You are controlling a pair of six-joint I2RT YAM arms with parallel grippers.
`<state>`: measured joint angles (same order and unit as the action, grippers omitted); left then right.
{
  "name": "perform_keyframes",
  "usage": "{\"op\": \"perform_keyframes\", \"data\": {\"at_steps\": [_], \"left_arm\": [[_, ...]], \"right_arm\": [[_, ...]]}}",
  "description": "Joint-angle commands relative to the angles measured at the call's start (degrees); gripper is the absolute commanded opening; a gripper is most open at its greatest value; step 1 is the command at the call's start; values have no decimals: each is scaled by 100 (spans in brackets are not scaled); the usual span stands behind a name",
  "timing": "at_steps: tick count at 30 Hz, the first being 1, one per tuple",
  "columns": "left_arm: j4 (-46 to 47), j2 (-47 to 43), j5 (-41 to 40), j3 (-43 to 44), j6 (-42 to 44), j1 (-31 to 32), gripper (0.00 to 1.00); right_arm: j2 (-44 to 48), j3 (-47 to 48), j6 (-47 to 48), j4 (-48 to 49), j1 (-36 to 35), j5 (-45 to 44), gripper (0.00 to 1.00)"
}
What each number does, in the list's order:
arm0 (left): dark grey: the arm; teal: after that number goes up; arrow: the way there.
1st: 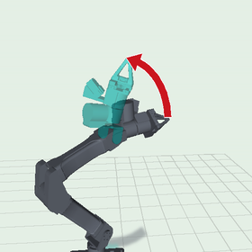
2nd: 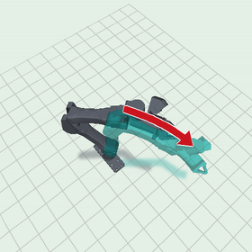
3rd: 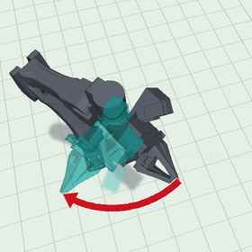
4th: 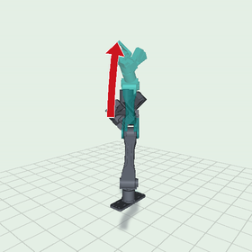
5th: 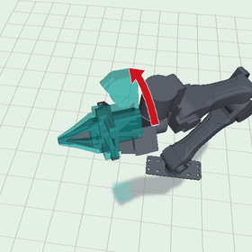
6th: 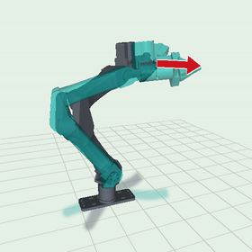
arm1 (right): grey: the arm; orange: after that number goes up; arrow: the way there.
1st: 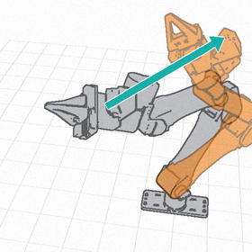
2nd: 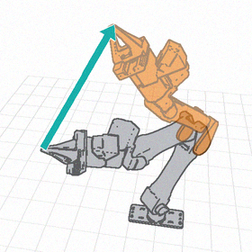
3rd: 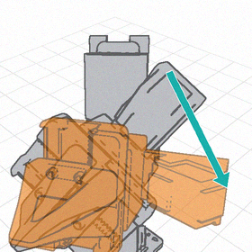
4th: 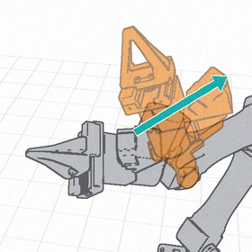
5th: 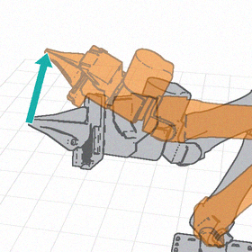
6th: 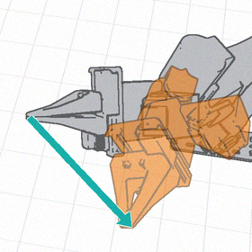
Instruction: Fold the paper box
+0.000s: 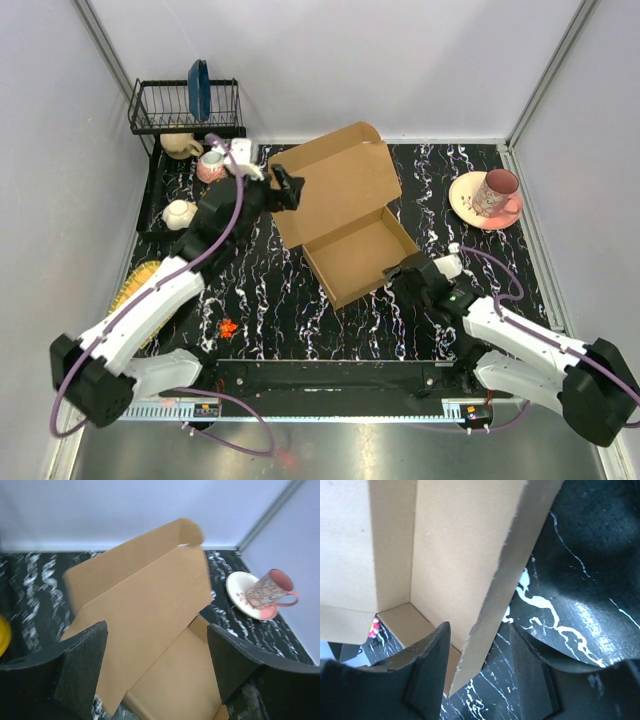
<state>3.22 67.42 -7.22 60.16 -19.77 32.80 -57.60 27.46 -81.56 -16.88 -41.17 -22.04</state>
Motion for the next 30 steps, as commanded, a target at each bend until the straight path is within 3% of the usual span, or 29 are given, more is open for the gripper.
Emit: {"op": "perform_keyframes", "data": {"at_steps": [1,4,8,12,17,21,25,30], "left_arm": [[-1275,-1070,-1384,-810,-403,-10,83],[-2417,-1292,-2474,-1285,-1088,-10,82],[-2863,-1538,-2863,-2006,-2684,-28,84],[-2310,-2213,-2846,-2990,-3787,-185,88],[-1896,-2646,-2539,-3625,-4937,-580,87],[-1152,-2506,-2109,-4212,-5238,-1230,83],[80,-1997,-1291,-4688,-5406,-2074,68],[1160,-1347,-1044,-4891,-5397,-2374,70]], "right_arm": [[450,487,570,-332,-32,-230,58],[714,645,974,-403,-40,-143,60],[926,874,1589,-526,-32,120,65],[1172,1041,2178,-448,-40,306,66],[1629,1051,2495,-447,-40,332,66],[1840,1024,2636,-386,-40,297,66],[1832,1077,2733,-351,-32,253,64],[1823,1200,2935,-386,-40,227,64]]}}
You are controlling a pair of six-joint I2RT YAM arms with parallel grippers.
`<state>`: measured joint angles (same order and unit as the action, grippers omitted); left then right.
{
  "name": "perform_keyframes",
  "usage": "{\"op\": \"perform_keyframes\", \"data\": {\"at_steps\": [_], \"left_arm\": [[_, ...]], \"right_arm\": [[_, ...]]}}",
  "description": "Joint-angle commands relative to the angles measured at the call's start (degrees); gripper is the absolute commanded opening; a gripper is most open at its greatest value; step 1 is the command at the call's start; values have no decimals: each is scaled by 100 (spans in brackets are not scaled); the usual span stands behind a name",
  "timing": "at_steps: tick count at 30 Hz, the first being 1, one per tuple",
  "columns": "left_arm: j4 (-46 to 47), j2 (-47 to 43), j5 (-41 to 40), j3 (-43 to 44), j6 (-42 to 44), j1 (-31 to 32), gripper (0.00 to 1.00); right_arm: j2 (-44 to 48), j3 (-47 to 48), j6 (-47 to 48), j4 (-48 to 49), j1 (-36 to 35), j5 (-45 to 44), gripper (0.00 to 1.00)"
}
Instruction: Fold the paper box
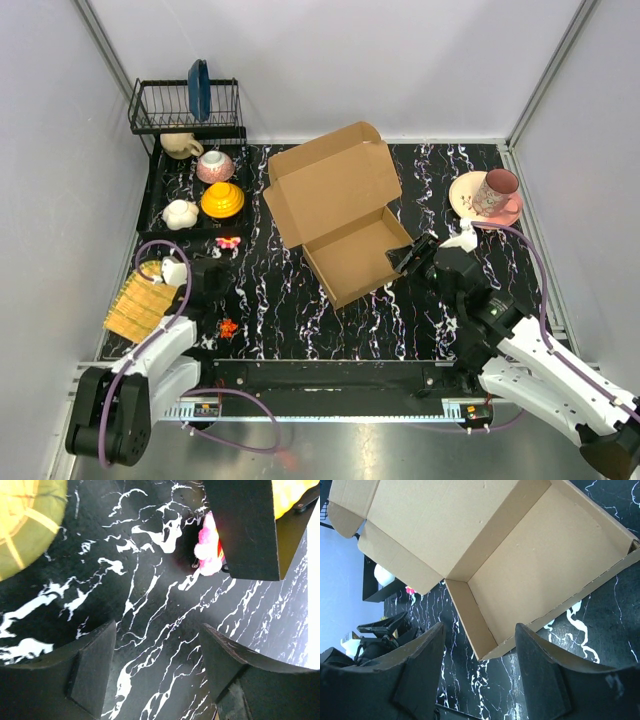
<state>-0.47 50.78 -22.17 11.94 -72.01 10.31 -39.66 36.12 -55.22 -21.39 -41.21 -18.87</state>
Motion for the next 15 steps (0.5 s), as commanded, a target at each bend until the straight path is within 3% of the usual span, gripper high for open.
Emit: {"op": "perform_keyframes", "data": {"at_steps": [1,6,15], "left_arm": [[1628,422,477,-69,-165,-160,71],[2647,1143,688,-140,-278,-327,72],[3017,2154,592,238,-375,-520,69]], "right_arm": [[28,343,328,73,-27,-108,64],[-15,317,398,143,-36,-134,64],[81,255,460,144,-36,-231,64]]}}
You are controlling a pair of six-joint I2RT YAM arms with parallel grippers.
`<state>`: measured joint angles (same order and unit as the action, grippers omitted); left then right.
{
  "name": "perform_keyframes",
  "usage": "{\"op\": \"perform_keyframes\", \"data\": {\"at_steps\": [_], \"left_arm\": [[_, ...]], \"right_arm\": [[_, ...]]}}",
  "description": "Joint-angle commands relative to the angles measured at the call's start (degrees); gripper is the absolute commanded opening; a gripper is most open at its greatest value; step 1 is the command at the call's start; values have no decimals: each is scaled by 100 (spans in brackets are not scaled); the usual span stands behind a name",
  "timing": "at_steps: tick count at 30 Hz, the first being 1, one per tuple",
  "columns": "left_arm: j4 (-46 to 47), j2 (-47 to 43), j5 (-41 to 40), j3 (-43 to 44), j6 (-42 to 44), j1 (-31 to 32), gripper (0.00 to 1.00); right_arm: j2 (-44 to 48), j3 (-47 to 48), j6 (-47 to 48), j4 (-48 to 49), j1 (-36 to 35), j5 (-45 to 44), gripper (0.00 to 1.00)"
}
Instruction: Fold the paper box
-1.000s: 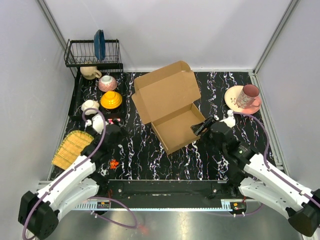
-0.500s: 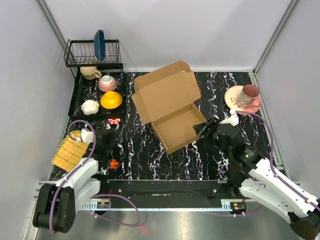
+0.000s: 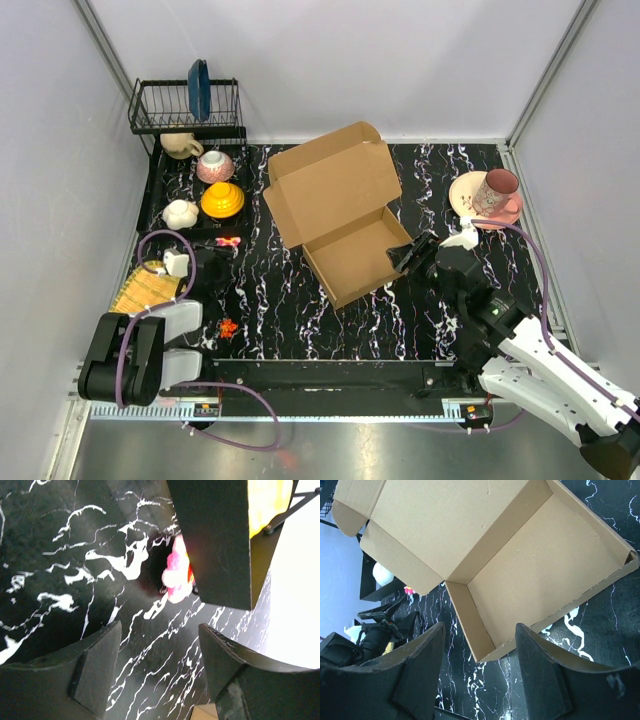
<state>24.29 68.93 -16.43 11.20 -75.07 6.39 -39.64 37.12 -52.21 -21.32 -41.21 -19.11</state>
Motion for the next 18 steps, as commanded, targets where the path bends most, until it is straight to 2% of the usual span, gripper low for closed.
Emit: {"op": "perform_keyframes", "data": {"at_steps": [1,7,11,17,18], "left_arm": [[576,437,34,347,-87,-182,67],[963,1192,95,664,-140,-253,62],[1165,1641,201,866,-140,-270,52],[1376,1835,175,866,-52,-270,40],[1376,1835,166,875,-43,-279,34]], "right_arm": [[88,163,193,137,-36,-207,64],[44,208,255,137,-36,-242,65],[9,251,334,137,-36,-260,65],[-35,251,422,190,-36,-304,64],[-53,243,422,198,-36,-312,64]]}}
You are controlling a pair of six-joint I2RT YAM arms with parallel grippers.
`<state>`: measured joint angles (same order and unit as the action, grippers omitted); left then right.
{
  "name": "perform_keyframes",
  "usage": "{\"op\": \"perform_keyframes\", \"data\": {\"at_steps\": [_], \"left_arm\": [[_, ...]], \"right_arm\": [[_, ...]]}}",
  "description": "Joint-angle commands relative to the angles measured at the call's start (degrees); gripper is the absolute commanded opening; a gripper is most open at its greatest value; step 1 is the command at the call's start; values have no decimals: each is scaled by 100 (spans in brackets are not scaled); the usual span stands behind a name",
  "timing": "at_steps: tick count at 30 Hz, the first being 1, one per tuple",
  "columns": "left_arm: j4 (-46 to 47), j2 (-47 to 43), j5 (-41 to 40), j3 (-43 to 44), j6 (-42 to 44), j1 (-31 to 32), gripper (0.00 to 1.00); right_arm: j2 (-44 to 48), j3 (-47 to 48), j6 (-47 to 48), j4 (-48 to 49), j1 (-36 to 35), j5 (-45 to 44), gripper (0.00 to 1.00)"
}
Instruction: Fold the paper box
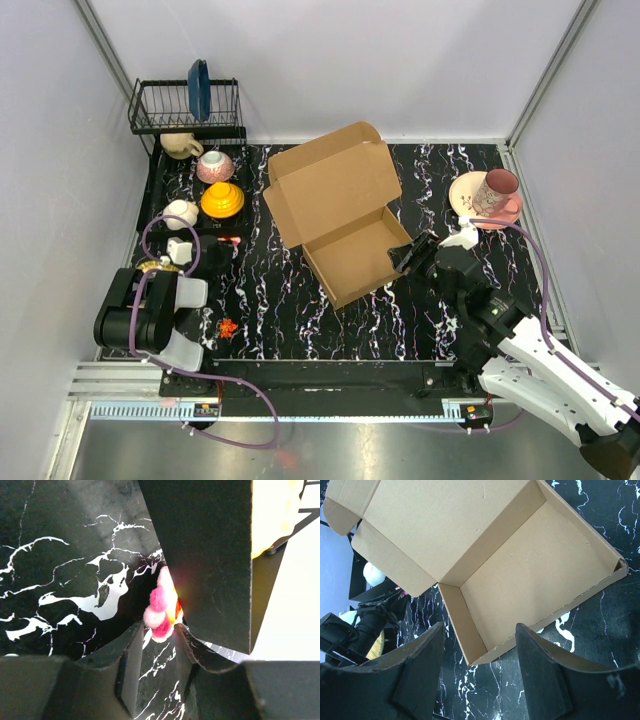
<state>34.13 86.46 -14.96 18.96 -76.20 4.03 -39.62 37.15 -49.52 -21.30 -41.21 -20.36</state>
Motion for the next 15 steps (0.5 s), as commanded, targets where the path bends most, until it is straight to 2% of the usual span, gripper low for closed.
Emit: {"op": "perform_keyframes", "data": {"at_steps": [1,5,8,12,15], "left_arm": [[410,99,11,99,88,-60,31],[489,161,20,143,114,-122,27],[498,196,28,161,132,-157,19],[603,74,116,3,158,-157,0],[447,-408,257,-357,220,-79,0]], "right_arm": [[-64,240,162,205,-27,-179,64],[-90,206,179,205,-27,-170,65],[-73,179,170,214,-36,-161,65],[-64,126,153,214,-27,-161,64],[-46,109,153,240,-36,-153,64]]}}
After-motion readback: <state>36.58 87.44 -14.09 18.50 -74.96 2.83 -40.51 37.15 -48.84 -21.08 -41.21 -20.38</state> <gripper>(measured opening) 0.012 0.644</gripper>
